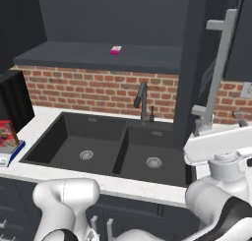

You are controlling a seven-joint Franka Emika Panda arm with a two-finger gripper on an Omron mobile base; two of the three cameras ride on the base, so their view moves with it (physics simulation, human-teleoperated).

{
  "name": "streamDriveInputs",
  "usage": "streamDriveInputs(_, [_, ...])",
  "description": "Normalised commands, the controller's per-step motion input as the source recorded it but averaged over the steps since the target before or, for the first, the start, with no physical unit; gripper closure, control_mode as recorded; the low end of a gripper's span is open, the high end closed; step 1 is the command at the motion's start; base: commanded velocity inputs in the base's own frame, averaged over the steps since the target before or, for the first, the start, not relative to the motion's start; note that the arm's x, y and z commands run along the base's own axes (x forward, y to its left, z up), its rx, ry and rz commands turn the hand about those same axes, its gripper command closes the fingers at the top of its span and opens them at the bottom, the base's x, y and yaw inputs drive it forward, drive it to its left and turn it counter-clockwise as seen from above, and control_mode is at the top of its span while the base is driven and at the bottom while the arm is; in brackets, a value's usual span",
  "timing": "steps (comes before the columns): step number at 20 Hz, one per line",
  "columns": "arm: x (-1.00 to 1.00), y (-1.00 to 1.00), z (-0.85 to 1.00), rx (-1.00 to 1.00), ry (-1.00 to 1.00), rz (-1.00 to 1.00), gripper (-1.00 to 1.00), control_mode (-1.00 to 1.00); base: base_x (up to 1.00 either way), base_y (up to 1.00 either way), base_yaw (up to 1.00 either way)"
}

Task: Pick the cereal and place it on the digital scale for weighing, and close the cabinet.

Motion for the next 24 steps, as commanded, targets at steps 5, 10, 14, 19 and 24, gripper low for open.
streamDriveInputs(5, [-0.22,0.39,0.16,-0.22,0.00,0.00,-1.00,-1.00,0.00,0.00,0.00])
streamDriveInputs(10, [-0.08,0.48,0.18,-0.23,0.01,-0.01,-1.00,-1.00,0.00,0.00,0.00])
streamDriveInputs(14, [-0.03,0.56,0.07,-0.23,0.05,-0.02,-1.00,-1.00,0.00,0.00,0.00])
streamDriveInputs(19, [0.00,0.66,0.00,-0.23,0.12,-0.02,-1.00,-1.00,0.00,0.00,0.00])
streamDriveInputs(24, [0.10,0.68,0.00,-0.20,0.12,-0.05,-1.00,-1.00,0.00,0.00,0.00])
